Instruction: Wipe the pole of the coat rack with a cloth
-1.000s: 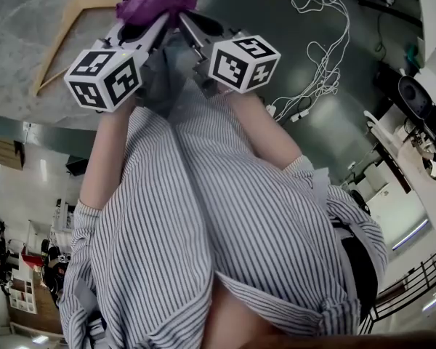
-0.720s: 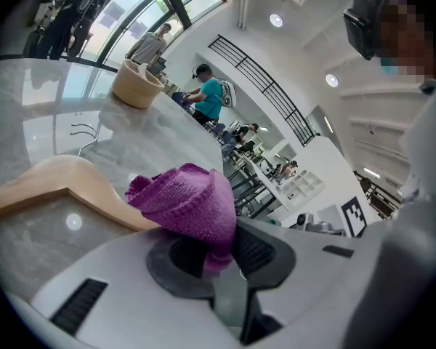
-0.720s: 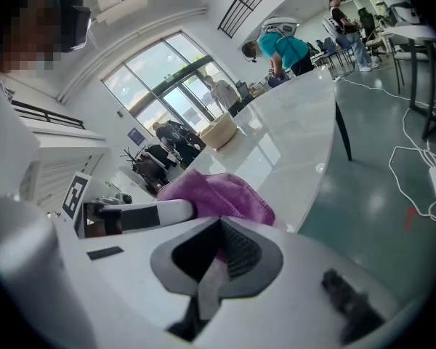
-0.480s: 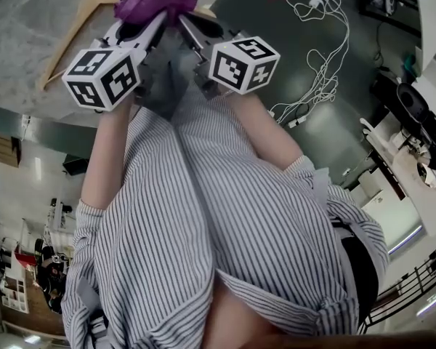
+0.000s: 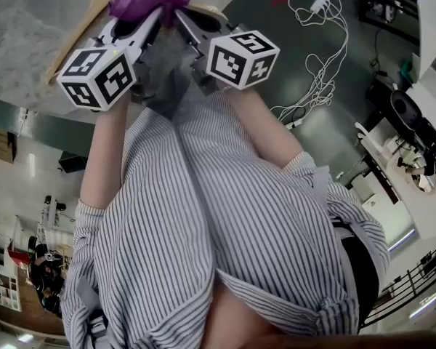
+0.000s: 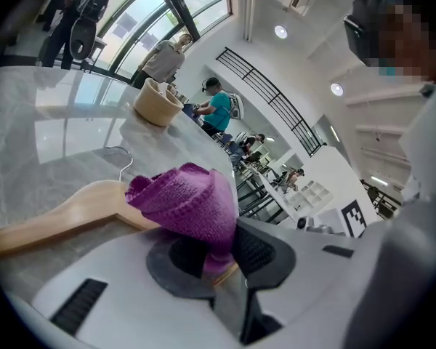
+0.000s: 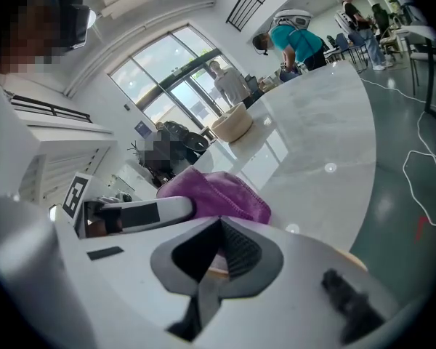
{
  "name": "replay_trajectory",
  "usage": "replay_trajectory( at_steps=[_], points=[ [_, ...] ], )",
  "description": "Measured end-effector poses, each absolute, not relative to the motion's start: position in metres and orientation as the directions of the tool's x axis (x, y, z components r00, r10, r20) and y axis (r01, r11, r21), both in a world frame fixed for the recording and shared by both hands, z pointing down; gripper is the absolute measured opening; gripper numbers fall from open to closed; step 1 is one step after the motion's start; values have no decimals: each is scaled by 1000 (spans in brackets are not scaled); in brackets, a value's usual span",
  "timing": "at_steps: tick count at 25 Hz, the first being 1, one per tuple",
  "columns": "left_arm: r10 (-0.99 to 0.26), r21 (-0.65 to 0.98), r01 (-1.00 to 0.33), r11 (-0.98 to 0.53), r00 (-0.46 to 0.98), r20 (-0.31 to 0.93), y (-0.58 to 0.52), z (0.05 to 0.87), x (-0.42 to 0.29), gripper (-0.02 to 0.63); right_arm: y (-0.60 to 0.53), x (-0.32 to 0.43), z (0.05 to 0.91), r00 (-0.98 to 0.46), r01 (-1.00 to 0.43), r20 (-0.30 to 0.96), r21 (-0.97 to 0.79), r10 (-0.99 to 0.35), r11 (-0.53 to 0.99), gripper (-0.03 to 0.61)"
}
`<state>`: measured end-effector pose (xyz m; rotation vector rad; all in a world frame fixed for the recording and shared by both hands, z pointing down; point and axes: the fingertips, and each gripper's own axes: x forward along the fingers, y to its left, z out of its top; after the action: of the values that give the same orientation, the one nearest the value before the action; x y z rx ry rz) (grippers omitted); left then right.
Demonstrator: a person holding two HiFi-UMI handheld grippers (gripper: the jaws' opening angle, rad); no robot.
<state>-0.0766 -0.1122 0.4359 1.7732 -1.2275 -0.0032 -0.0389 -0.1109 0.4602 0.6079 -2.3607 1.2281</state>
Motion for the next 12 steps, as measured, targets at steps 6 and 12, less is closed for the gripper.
replay_trajectory(
  at_steps=[6, 12],
  points=[
    [-745, 686, -727, -28, 472, 471, -114, 437, -96, 80, -111, -56, 462, -826, -535, 541, -659, -160, 528, 14],
    [-761, 685, -729, -6, 447, 470, -114, 438, -116, 80, -114, -74, 461, -831, -524, 535, -658, -153, 541, 14]
  ],
)
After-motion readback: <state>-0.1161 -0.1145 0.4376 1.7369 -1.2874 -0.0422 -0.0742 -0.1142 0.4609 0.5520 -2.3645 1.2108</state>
